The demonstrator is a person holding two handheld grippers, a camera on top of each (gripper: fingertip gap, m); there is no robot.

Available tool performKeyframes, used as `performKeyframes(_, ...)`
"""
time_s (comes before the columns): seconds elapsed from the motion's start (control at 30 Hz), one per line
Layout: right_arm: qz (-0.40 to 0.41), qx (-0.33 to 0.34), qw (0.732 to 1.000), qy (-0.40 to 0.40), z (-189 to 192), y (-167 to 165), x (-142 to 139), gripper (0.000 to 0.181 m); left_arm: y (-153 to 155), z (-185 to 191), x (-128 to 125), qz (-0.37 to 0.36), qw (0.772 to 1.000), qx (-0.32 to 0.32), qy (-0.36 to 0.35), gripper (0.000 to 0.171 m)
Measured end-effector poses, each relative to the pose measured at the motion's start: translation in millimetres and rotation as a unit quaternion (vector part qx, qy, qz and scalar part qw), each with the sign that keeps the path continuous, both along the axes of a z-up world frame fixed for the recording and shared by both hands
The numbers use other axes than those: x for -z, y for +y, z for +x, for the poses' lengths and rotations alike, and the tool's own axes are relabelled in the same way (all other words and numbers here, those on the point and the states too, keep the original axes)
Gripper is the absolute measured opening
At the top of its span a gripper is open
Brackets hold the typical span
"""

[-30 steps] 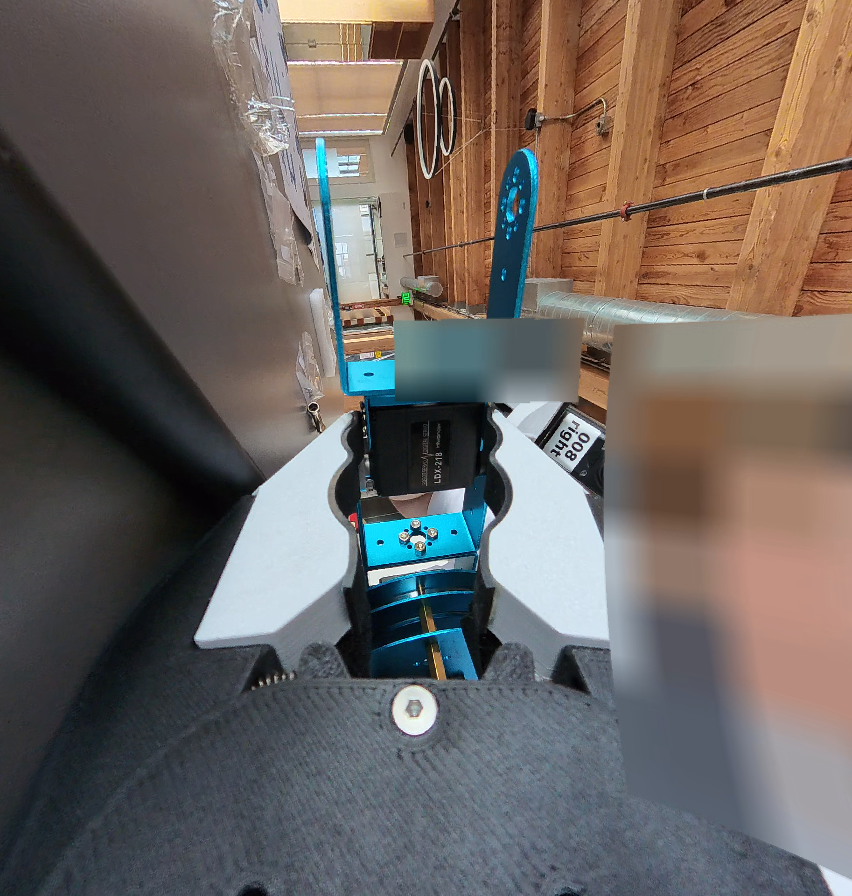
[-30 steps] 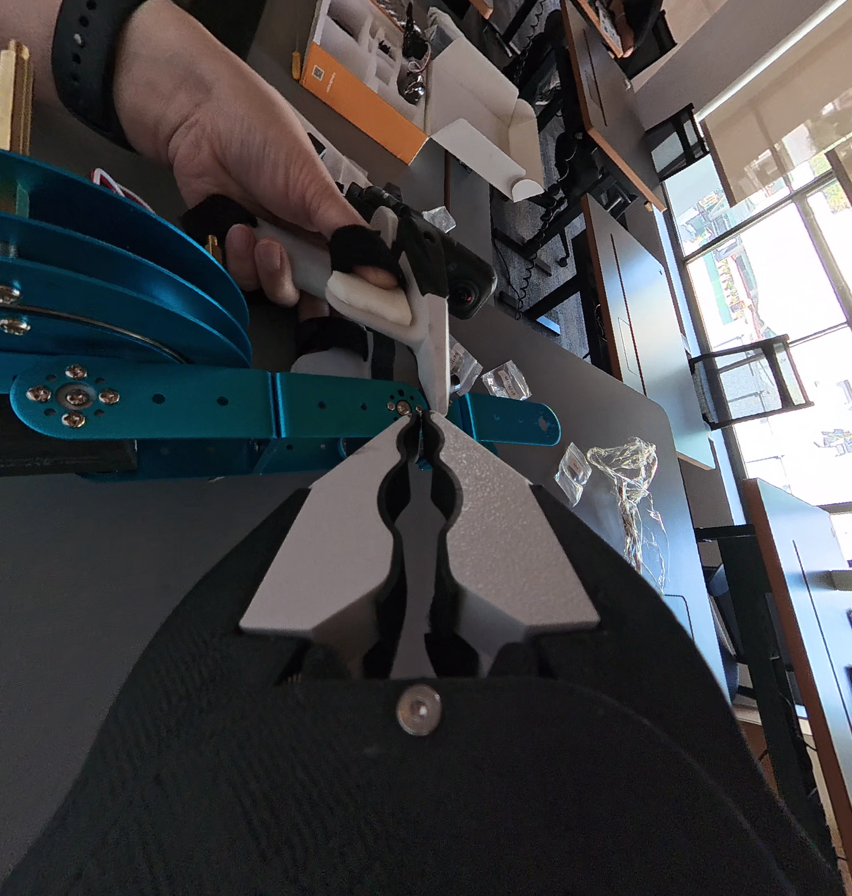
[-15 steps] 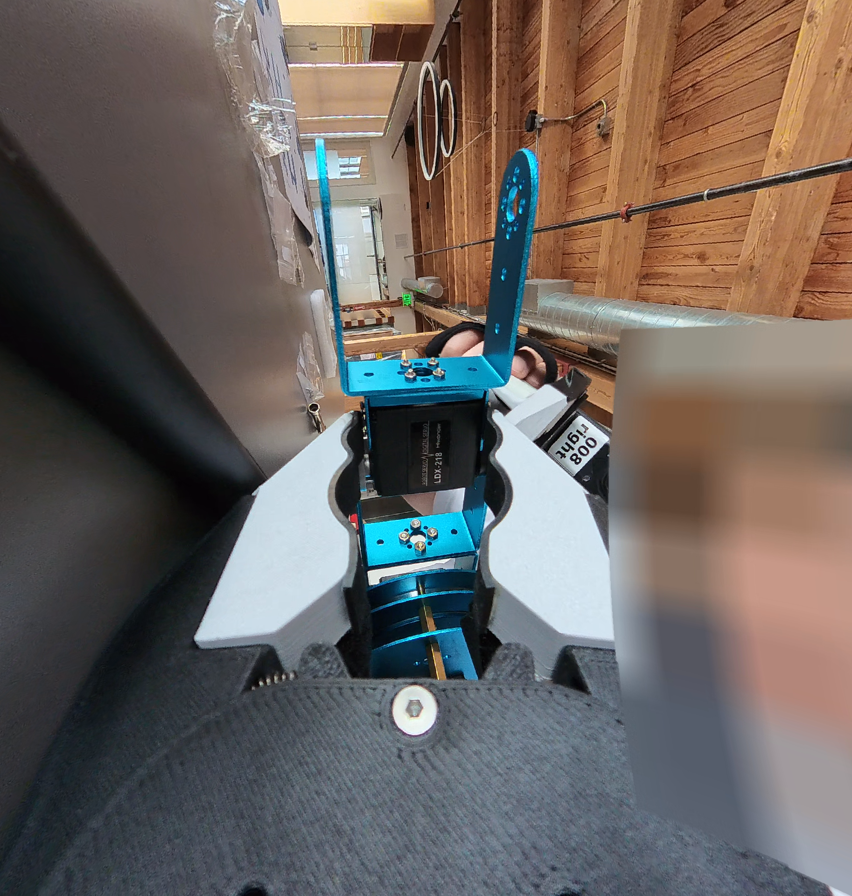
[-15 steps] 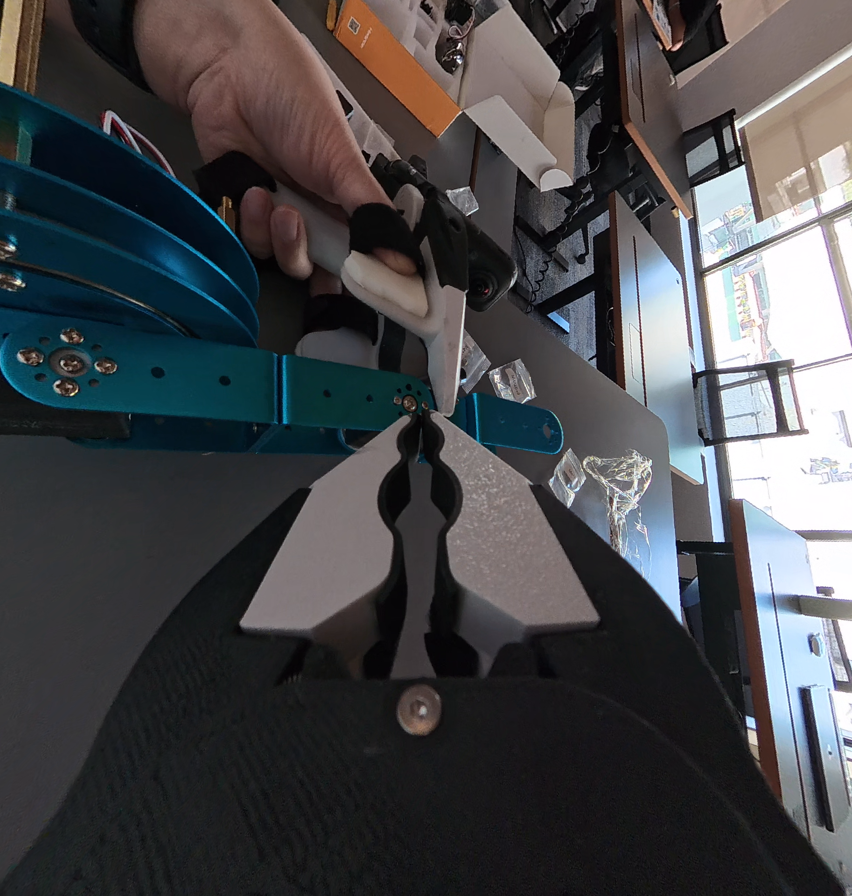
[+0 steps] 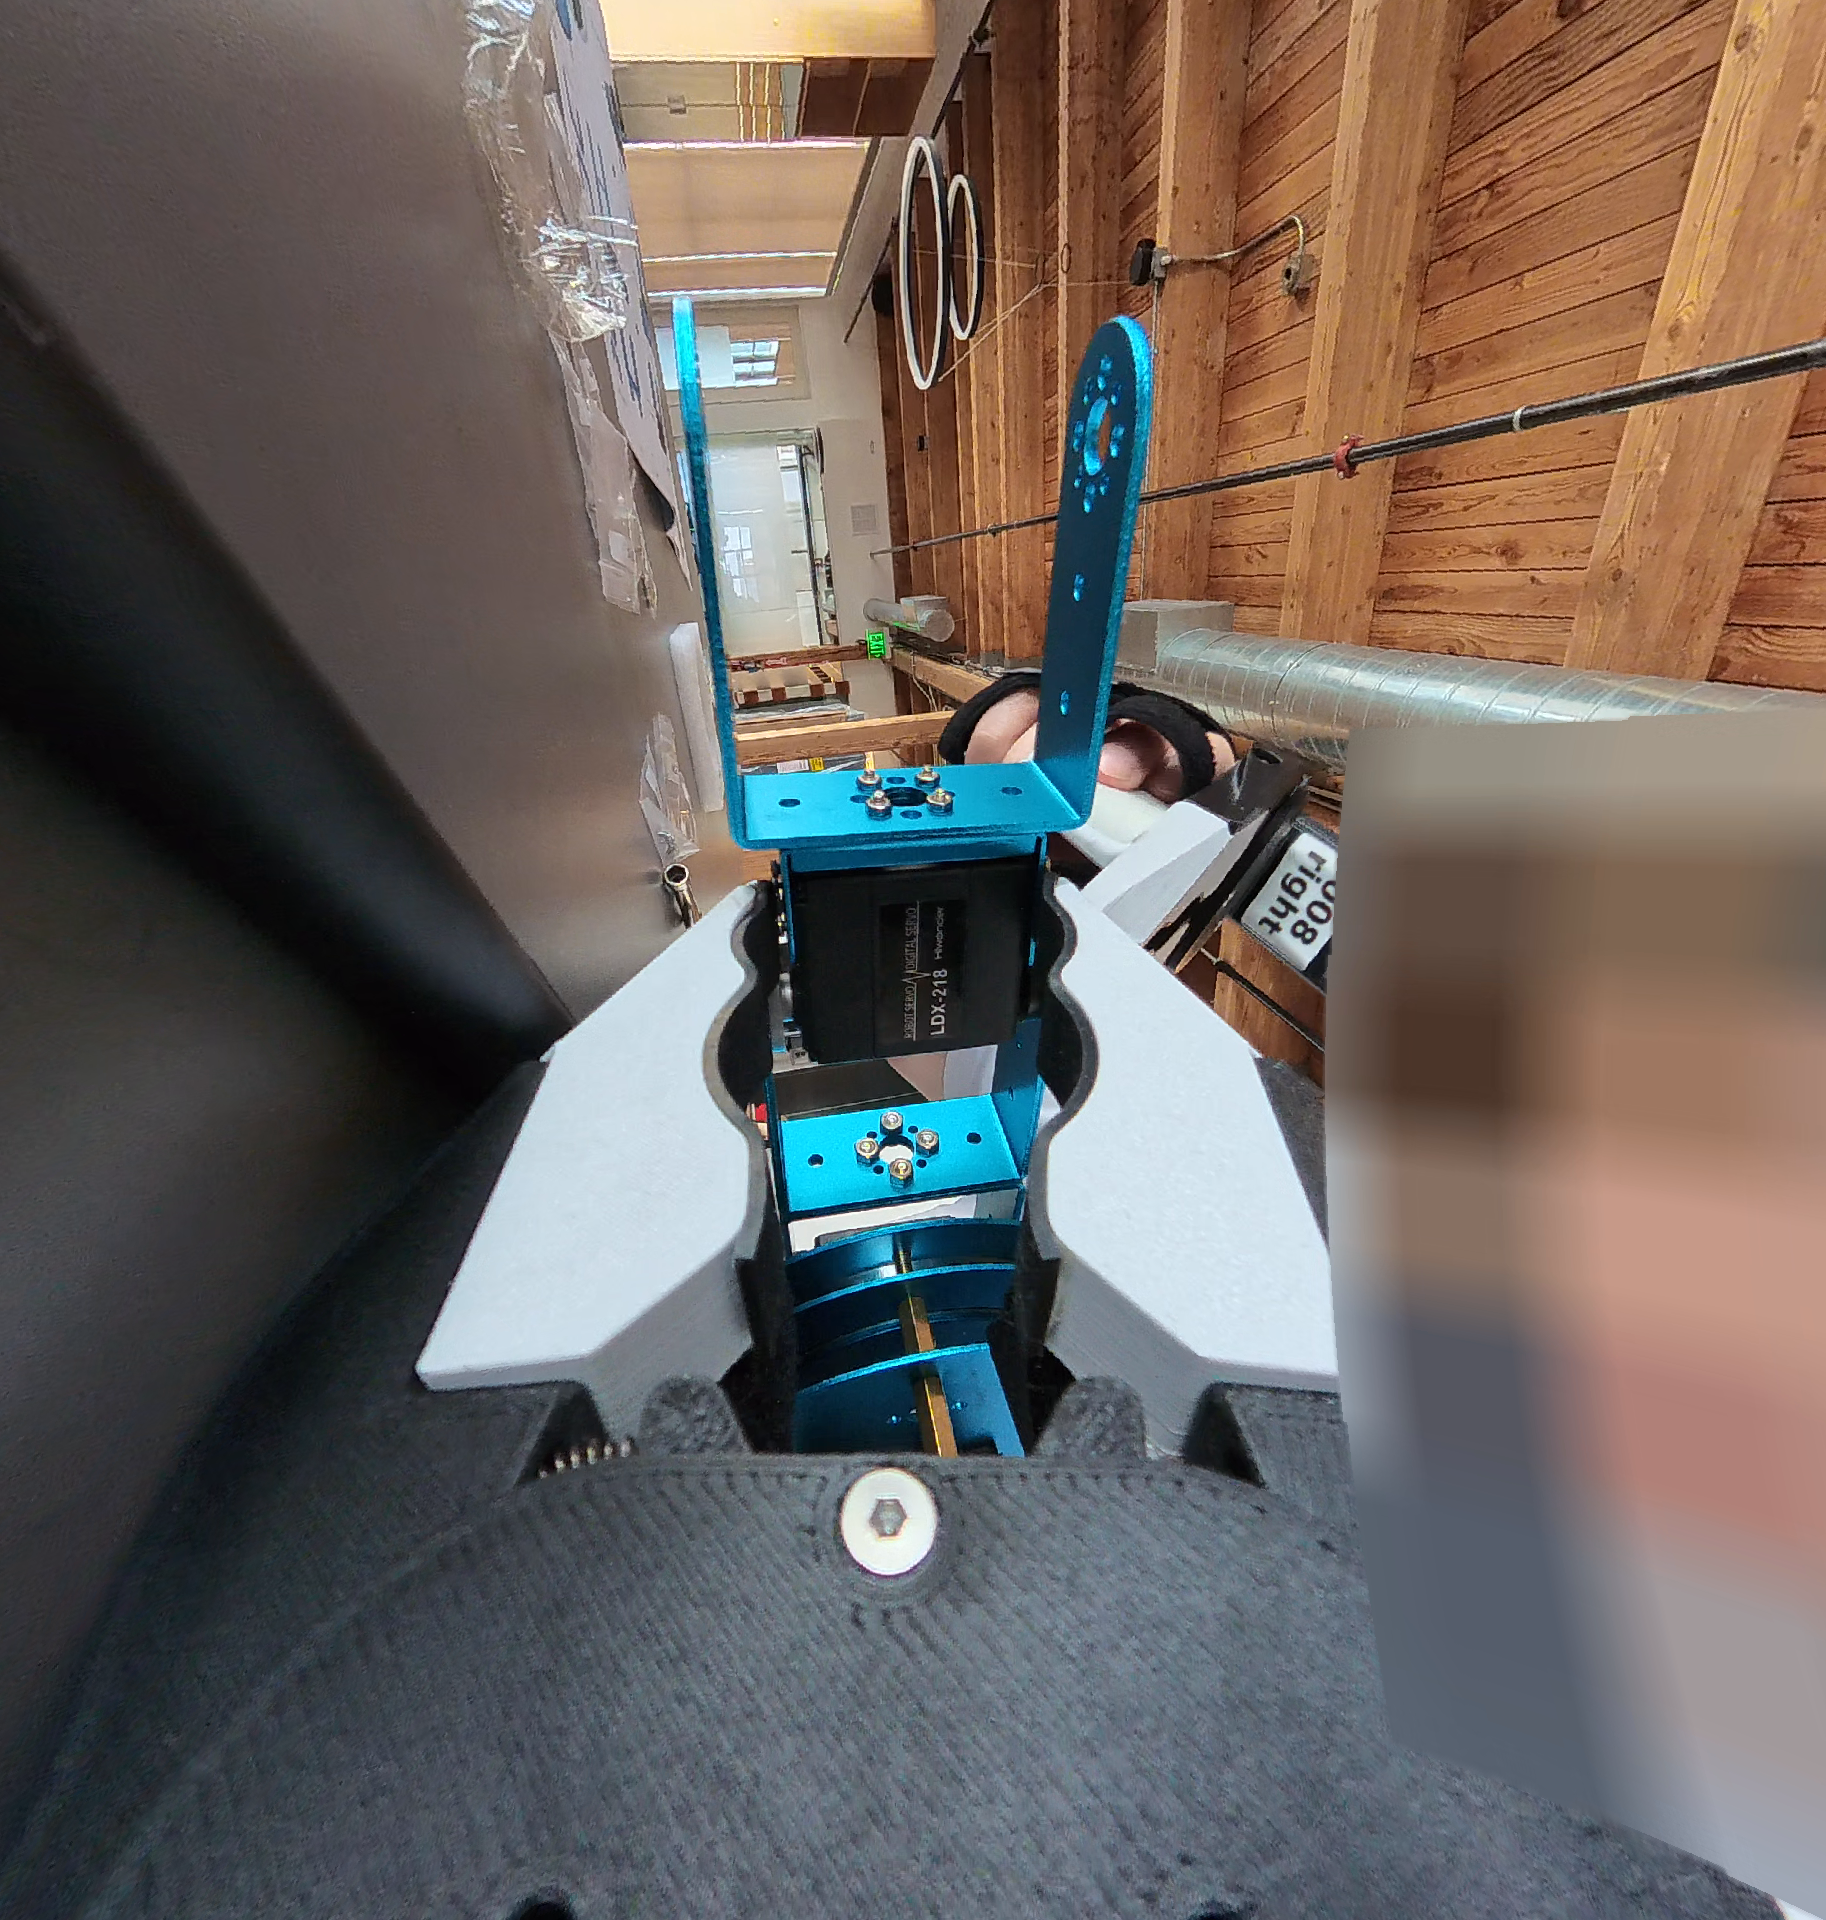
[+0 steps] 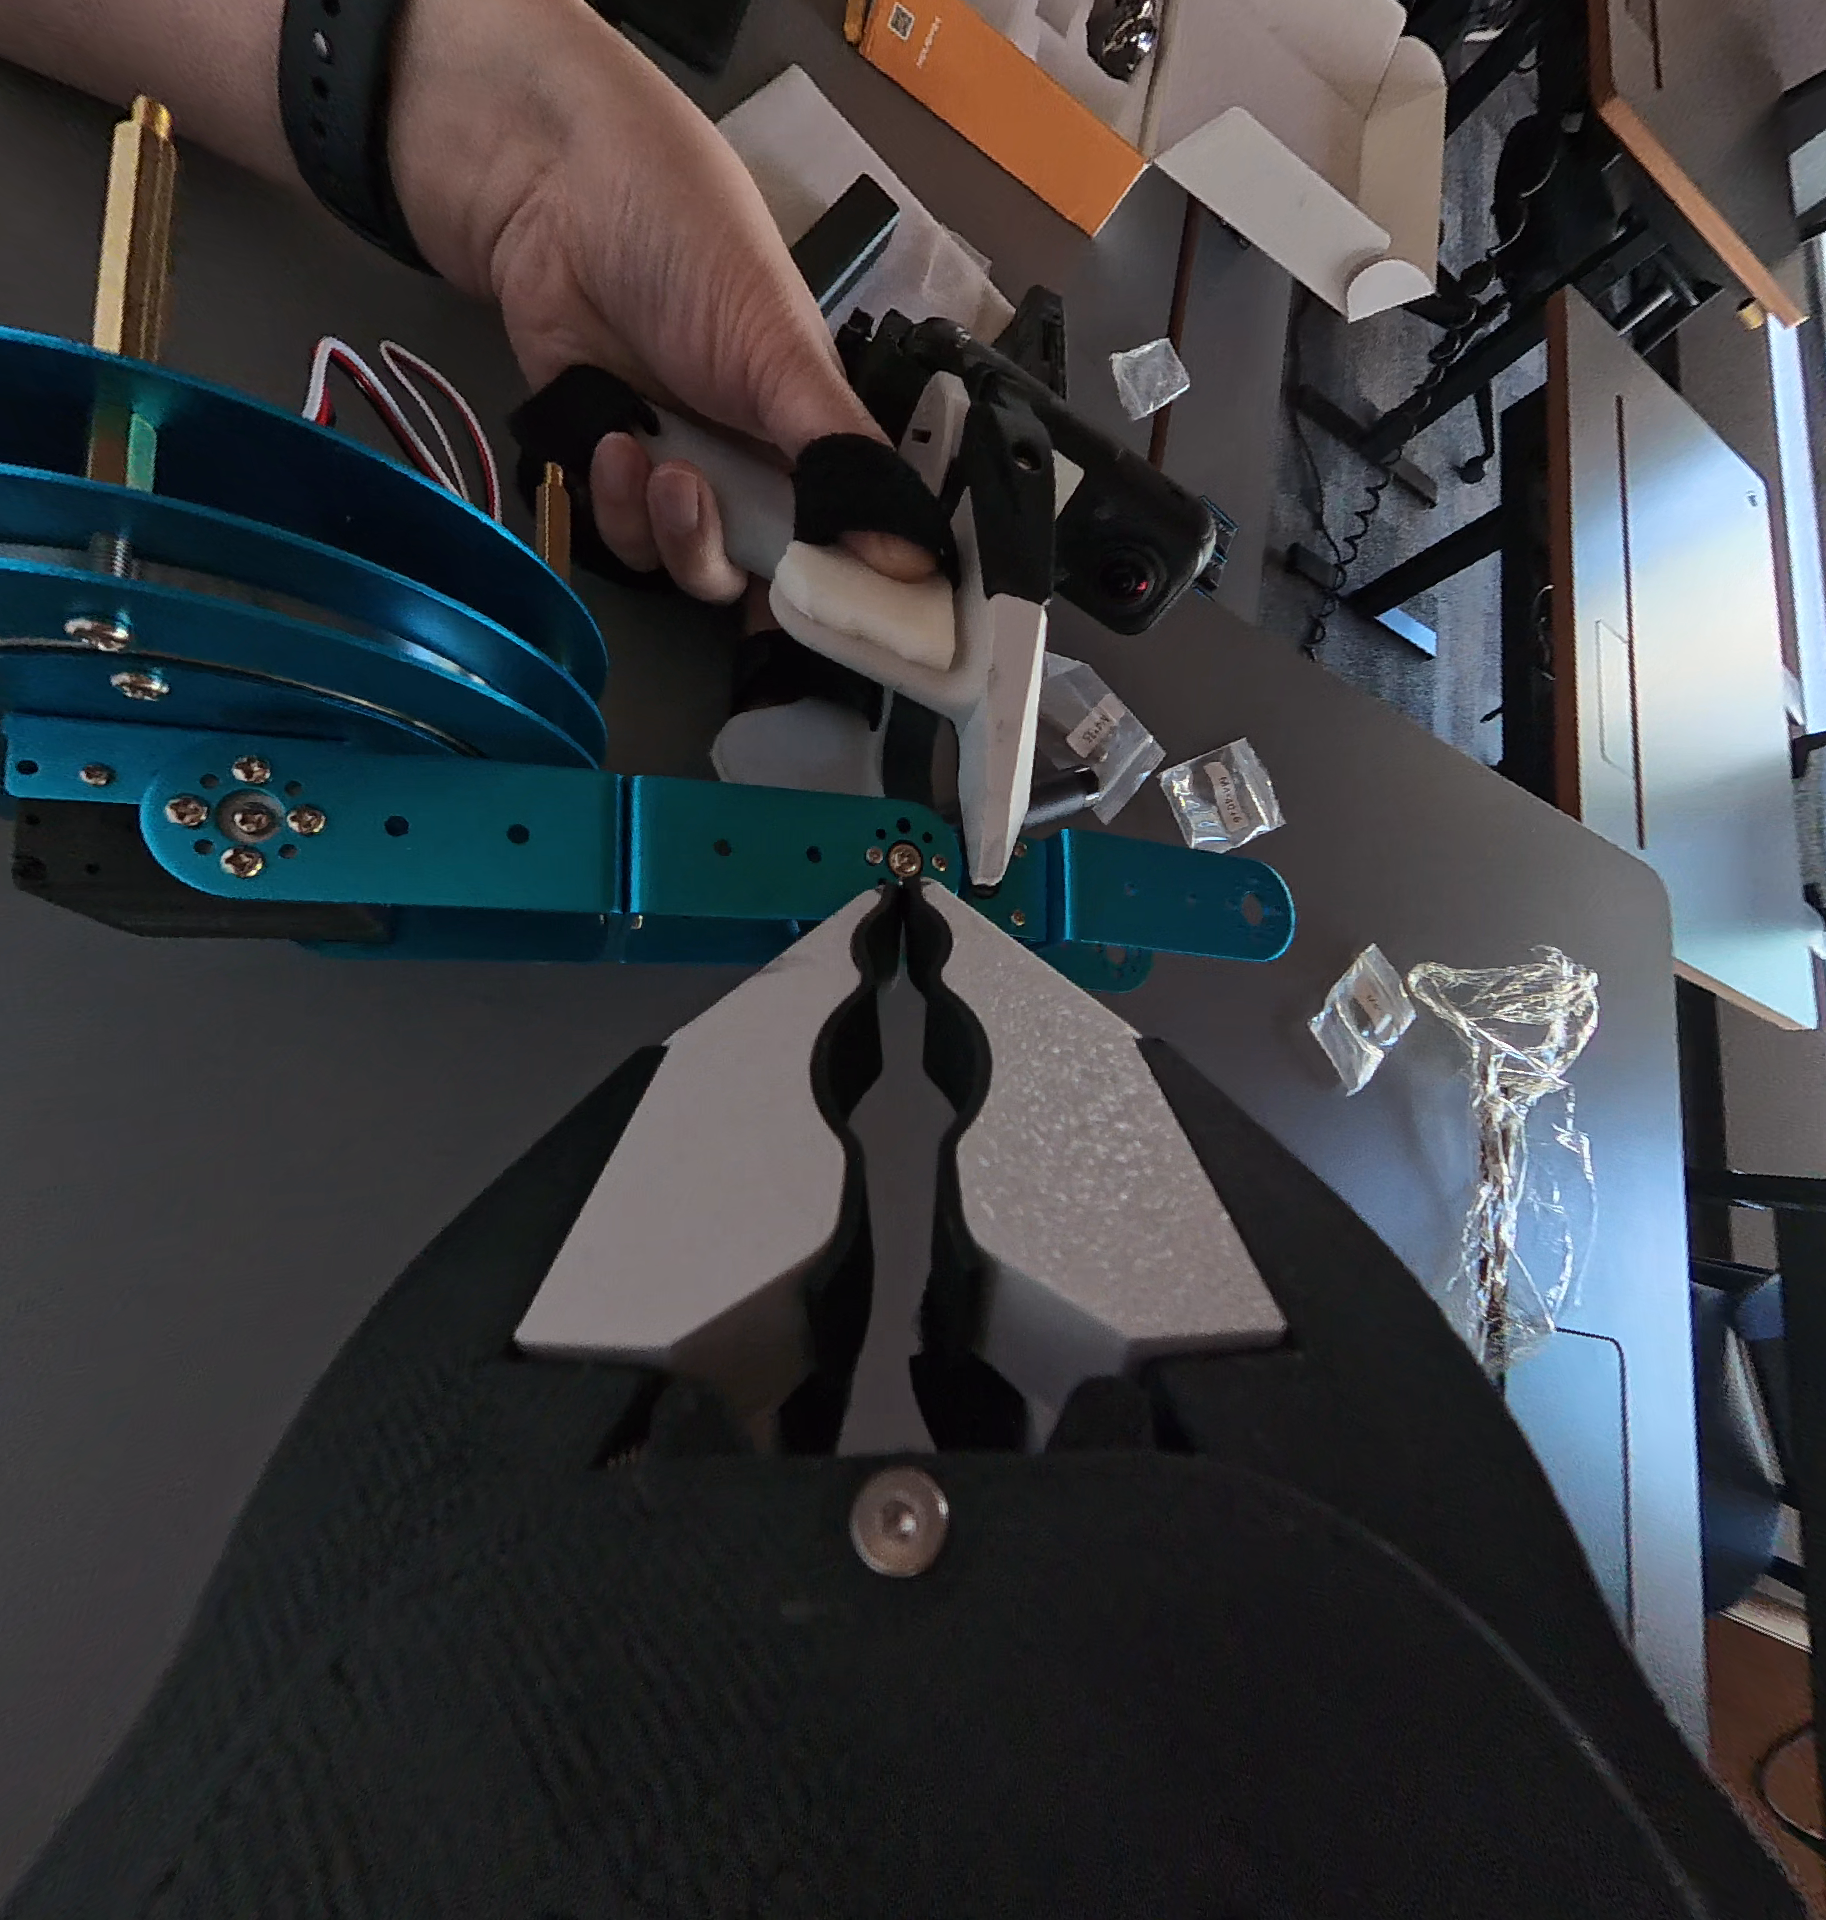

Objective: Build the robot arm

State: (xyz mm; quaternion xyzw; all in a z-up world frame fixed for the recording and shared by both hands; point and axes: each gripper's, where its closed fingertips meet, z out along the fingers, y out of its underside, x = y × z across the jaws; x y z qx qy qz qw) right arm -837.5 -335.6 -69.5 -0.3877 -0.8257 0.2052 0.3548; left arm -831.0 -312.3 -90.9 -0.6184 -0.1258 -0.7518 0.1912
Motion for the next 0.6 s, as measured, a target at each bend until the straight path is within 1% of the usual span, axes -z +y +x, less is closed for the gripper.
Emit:
performKeyframes(0.2,-0.038,0.008,0.999,-0.011,2,-1,-1,0.0,0,0,-1,0.002,1.0,0.001,0.0,0.049)
performKeyframes(0.27,-0.075,0.019,0.997,-0.005,1,-1,-6,0.0,0,1,-1,0.002,1.0,0.001,0.0,0.049)
performKeyframes(0.33,-0.14,0.061,0.988,0.004,-1,3,-12,0.005,0,1,-1,0.002,1.0,0.0,0.0,0.049)
performKeyframes(0.37,-0.185,0.089,0.979,0.009,-3,6,-16,0.01,0,1,0,0.002,1.0,0.0,0.0,0.049)
performKeyframes(0.4,-0.24,0.123,0.963,0.015,-4,9,-19,0.015,0,0,0,0.001,1.0,-0.001,0.0,0.049)
performKeyframes(0.43,-0.291,0.163,0.943,0.015,-4,14,-20,0.017,0,0,0,0.001,1.0,-0.001,0.0,0.049)
performKeyframes(0.47,-0.335,0.191,0.923,0.008,-2,17,-19,0.025,0,0,0,0.001,1.0,-0.001,0.001,0.049)
performKeyframes(0.53,-0.403,0.237,0.884,-0.008,0,18,-12,0.032,0,0,0,0.001,1.0,-0.001,0.001,0.049)
performKeyframes(0.6,-0.442,0.266,0.856,-0.004,1,19,-7,0.033,0,0,0,0.002,1.0,-0.001,0.001,0.049)
